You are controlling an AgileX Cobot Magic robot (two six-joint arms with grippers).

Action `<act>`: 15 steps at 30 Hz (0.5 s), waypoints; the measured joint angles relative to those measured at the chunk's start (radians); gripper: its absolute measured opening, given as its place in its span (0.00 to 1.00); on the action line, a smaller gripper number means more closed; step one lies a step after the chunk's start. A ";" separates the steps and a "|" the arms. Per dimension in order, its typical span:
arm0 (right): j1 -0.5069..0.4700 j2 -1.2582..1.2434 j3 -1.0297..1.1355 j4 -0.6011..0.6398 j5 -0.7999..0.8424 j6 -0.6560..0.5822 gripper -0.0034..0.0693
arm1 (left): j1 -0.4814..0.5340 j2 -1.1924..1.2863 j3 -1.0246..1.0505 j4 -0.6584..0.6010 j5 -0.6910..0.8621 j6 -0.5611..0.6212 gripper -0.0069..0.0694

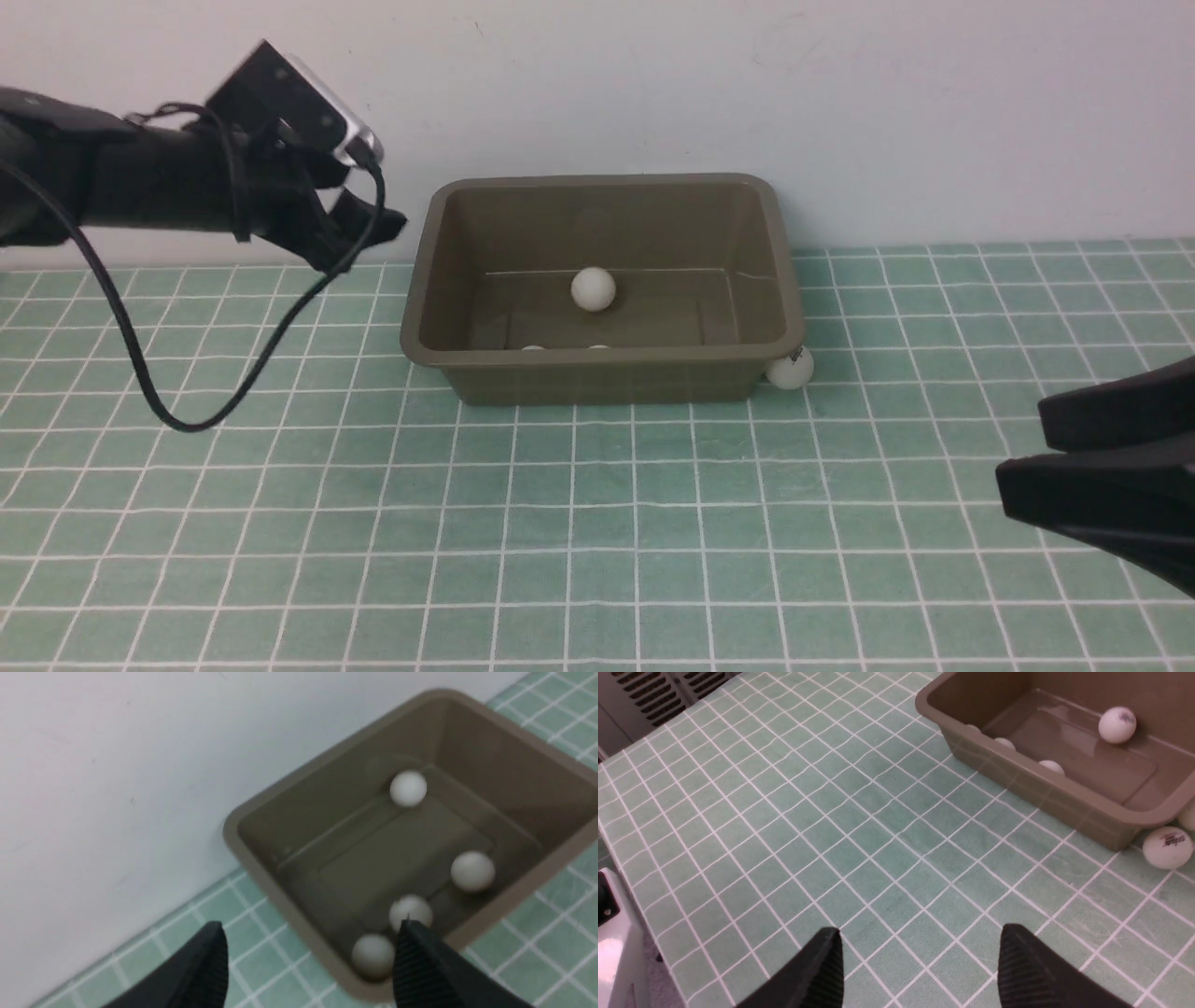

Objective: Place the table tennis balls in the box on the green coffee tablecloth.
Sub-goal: 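Drop the ball into the bin, then reach for and grasp a ping pong ball on the table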

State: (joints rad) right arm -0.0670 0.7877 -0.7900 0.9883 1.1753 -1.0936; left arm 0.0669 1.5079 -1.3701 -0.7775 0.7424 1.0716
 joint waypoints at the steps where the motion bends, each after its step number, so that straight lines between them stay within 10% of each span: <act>1: 0.000 -0.015 0.000 0.000 0.000 0.000 0.61 | 0.000 -0.032 0.000 0.050 0.023 -0.052 0.65; 15: 0.000 -0.081 0.000 -0.011 0.003 0.030 0.61 | 0.000 -0.249 0.002 0.611 0.182 -0.550 0.65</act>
State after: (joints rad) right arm -0.0670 0.7063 -0.7900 0.9775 1.1781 -1.0640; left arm 0.0669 1.2590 -1.3682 -0.1669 0.9248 0.5219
